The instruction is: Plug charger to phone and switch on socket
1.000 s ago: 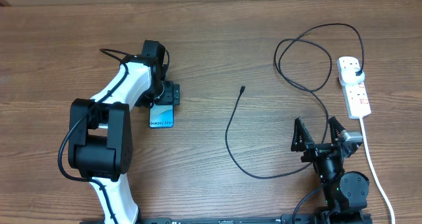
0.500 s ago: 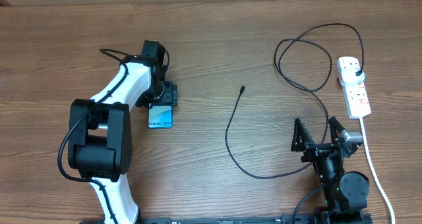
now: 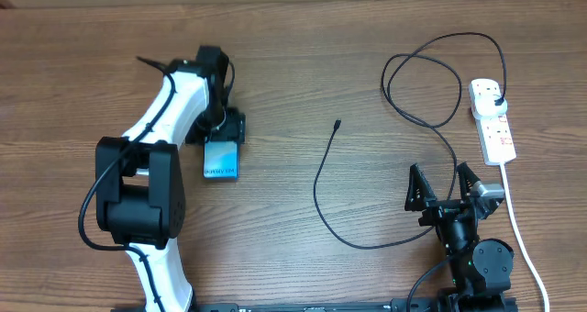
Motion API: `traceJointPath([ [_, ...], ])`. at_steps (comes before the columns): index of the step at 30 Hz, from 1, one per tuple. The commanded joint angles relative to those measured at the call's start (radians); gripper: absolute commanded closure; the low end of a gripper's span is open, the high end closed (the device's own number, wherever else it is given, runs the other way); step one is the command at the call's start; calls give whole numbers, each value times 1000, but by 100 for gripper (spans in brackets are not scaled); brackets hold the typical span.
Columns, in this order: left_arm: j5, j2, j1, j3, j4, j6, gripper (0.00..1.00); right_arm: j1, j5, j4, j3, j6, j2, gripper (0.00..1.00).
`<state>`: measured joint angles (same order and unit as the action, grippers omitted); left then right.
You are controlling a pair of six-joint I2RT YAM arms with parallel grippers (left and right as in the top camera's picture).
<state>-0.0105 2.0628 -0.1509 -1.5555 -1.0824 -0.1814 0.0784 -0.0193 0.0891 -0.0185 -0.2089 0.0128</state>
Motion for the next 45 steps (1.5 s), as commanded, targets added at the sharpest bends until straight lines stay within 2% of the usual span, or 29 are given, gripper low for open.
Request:
traceJointPath([
  [1, -8, -8, 0, -114, -54, -19, 22, -5, 0, -6, 11, -3, -10, 0],
  [7, -69, -8, 0, -203, -140, -56, 22, -5, 0, -6, 11, -3, -10, 0],
  [16, -458, -8, 0, -215, -190, -82, 20, -5, 0, -6, 11, -3, -10, 0],
  [26, -740, -8, 0, -215, -247, -83, 20, -5, 0, -6, 11, -3, -10, 0],
  [38, -749, -8, 1, -215, -270, -89, 18, -5, 0, -6, 11, -3, -10, 0],
  [45, -749, -8, 0, -215, -353, -89, 16, -5, 0, -6, 11, -3, -10, 0],
])
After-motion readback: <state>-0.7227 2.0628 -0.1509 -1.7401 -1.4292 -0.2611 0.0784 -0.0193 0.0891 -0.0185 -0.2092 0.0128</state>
